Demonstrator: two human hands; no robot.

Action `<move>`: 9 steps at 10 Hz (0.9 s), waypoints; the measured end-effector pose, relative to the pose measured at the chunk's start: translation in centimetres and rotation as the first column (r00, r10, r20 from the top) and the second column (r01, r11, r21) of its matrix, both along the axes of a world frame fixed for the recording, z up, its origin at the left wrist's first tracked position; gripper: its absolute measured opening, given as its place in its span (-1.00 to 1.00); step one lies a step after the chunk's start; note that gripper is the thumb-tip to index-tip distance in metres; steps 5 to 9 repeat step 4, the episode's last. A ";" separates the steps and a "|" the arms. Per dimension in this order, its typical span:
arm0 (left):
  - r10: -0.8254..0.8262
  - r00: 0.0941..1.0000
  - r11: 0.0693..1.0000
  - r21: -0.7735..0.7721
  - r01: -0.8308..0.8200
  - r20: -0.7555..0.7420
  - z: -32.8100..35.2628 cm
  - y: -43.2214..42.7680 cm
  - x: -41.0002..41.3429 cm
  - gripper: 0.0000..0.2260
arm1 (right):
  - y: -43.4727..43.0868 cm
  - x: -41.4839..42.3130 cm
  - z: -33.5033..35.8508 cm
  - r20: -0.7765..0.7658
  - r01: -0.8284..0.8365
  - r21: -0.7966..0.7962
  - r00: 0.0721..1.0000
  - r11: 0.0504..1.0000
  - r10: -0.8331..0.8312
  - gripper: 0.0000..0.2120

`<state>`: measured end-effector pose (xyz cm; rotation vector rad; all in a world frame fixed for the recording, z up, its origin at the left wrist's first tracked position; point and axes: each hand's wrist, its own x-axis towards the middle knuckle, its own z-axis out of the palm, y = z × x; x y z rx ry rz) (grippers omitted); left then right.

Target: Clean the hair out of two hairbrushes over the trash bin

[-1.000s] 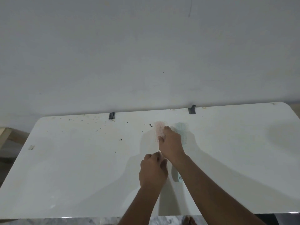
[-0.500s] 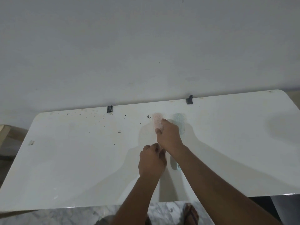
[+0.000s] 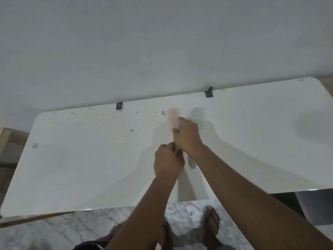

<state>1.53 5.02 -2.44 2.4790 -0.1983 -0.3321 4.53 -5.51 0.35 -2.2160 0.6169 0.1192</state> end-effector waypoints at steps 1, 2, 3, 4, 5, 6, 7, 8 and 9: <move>0.001 1.000 1.000 0.004 -0.001 0.005 0.1 0.0 -0.1 -0.81 | 0.1 -0.1 0.0 -0.006 0.001 0.005 1.000 1.000 -0.001 -0.49; -0.004 1.000 1.000 0.019 0.004 -0.001 -0.2 0.0 0.0 -0.81 | 0.1 -0.1 -0.4 -0.012 0.012 0.016 1.000 1.000 -0.012 -0.49; 0.009 0.999 1.000 -0.019 -0.009 -0.037 0.3 0.0 0.1 -0.79 | 0.2 -0.3 0.0 -0.010 0.012 0.033 1.000 0.999 -0.012 -0.46; 0.055 0.998 0.992 -0.111 -0.057 -0.023 0.4 0.5 -0.1 -0.72 | 0.1 -0.6 0.4 0.027 0.020 0.044 0.999 0.999 -0.021 -0.43; 0.055 0.998 0.992 -0.111 -0.057 -0.023 0.4 0.5 -0.1 -0.72 | 0.1 -0.6 0.4 0.027 0.020 0.044 0.999 0.999 -0.021 -0.43; 0.055 0.998 0.992 -0.111 -0.057 -0.023 0.4 0.5 -0.1 -0.72 | 0.1 -0.6 0.4 0.027 0.020 0.044 0.999 0.999 -0.021 -0.43; 0.055 0.998 0.992 -0.111 -0.057 -0.023 0.4 0.5 -0.1 -0.72 | 0.1 -0.6 0.4 0.027 0.020 0.044 0.999 0.999 -0.021 -0.43; 0.055 0.998 0.992 -0.111 -0.057 -0.023 0.4 0.5 -0.1 -0.72 | 0.1 -0.6 0.4 0.027 0.020 0.044 0.999 0.999 -0.021 -0.43; 0.055 0.998 0.992 -0.111 -0.057 -0.023 0.4 0.5 -0.1 -0.72 | 0.1 -0.6 0.4 0.027 0.020 0.044 0.999 0.999 -0.021 -0.43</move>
